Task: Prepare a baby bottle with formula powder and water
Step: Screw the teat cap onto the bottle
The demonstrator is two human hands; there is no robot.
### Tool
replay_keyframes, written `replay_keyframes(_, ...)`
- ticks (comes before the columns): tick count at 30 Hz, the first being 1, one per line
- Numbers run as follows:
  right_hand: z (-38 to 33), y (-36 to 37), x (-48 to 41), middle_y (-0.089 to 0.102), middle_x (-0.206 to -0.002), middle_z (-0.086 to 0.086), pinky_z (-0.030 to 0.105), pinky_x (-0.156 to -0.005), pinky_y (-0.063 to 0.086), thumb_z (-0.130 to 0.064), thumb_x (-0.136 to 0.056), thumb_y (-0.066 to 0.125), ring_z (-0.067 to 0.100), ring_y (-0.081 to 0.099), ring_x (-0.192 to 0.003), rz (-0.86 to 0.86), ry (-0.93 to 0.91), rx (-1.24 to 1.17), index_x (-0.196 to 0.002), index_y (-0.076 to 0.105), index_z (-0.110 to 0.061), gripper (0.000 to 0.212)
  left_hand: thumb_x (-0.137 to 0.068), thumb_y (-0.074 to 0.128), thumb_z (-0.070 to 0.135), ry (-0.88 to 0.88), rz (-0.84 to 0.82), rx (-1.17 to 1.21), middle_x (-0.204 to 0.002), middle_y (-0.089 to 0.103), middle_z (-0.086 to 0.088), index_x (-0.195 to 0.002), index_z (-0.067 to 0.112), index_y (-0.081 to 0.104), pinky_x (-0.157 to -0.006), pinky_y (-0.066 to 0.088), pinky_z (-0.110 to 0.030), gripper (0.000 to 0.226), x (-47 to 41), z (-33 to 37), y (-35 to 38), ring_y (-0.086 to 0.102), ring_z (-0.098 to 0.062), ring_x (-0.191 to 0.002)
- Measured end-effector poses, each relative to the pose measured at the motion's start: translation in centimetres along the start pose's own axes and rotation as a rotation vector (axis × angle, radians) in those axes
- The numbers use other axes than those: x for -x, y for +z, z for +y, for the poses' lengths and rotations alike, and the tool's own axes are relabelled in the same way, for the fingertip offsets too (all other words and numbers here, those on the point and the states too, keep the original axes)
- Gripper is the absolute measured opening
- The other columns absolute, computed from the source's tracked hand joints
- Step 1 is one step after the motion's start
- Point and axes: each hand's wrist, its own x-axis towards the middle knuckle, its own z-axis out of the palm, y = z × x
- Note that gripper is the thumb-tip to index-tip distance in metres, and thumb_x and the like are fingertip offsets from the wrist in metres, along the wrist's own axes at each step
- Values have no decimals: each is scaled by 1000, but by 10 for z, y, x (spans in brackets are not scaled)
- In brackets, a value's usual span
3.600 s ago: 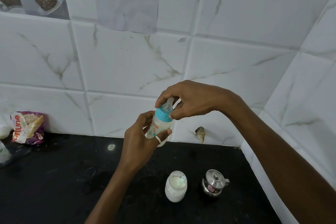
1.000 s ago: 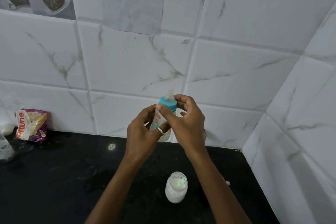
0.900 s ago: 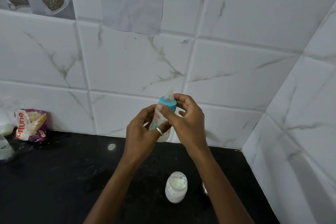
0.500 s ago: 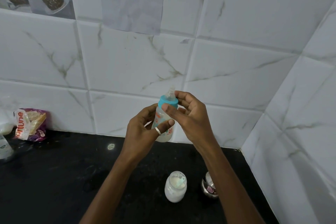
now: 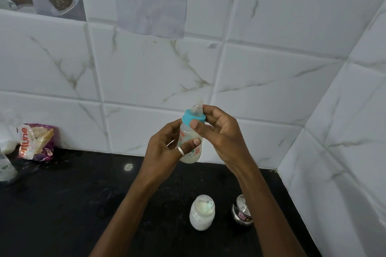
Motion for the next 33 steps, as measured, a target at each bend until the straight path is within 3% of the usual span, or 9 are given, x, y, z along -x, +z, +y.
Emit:
replay_keyframes(5,0,8,1,72,-125,-10,47,-103,55,-55,-76,77,14,67,-120,65,9,61,-126,66,-27,59,-77,78,39,37,67,-65,-122,71,11,-134,23,61,-99,57,-34,62,1,-7,6,68,-11,-115)
replay_keyframes(9,-1,14,4,71,-112,-22,12,-89,52,-41,-83,82,-6,65,-111,156,-9,127,-119,67,-29,41,-74,77,46,101,162,-142,-122,70,12,-134,21,61,-93,57,-24,66,5,-4,14,67,-7,-113)
replay_keyframes(14,1,30,10,66,-100,-29,2,-78,48,-42,-80,85,-19,61,-102,317,-56,164,-113,66,-27,41,-82,83,22,130,265,-257,-108,68,22,-127,24,61,-78,50,-6,50,5,-7,20,64,9,-103)
replay_keyframes(17,2,33,11,66,-104,-26,-2,-77,42,-45,-79,84,-12,63,-102,322,-62,181,-115,63,-28,45,-83,81,16,109,234,-238,-108,67,23,-125,26,60,-79,49,-5,47,3,-11,17,62,14,-102)
replay_keyframes(20,2,26,9,65,-119,-24,7,-92,46,-51,-77,84,-5,61,-116,220,-6,162,-127,57,-31,60,-85,80,16,62,124,-139,-113,73,13,-128,21,63,-89,56,-18,47,-1,-9,9,68,0,-108)
replay_keyframes(22,-1,15,6,64,-129,-19,27,-105,50,-51,-77,84,0,59,-124,127,21,99,-134,55,-29,68,-83,80,19,19,26,-39,-116,74,9,-129,21,64,-89,58,-25,49,-5,-4,1,70,-8,-109)
replay_keyframes(24,-4,1,-1,66,-131,-12,40,-108,51,-49,-75,82,5,60,-127,45,39,11,-136,55,-27,70,-78,83,25,-40,-61,65,-116,75,4,-126,19,66,-89,56,-30,52,-11,0,-6,71,-13,-108)
replay_keyframes(28,-10,-18,-17,68,-135,3,47,-112,48,-45,-78,77,22,63,-128,-129,60,-153,-136,56,-22,66,-72,82,35,-123,-210,197,-118,74,-7,-125,13,68,-96,55,-41,59,-25,-4,-19,70,-25,-110)
replay_keyframes(33,-17,-21,-30,68,-135,11,49,-114,46,-19,-93,66,29,63,-128,-258,32,-220,-137,55,-10,46,-64,89,55,-132,-329,301,-112,73,-4,-123,11,67,-88,55,-31,77,-41,4,-17,69,-19,-101)
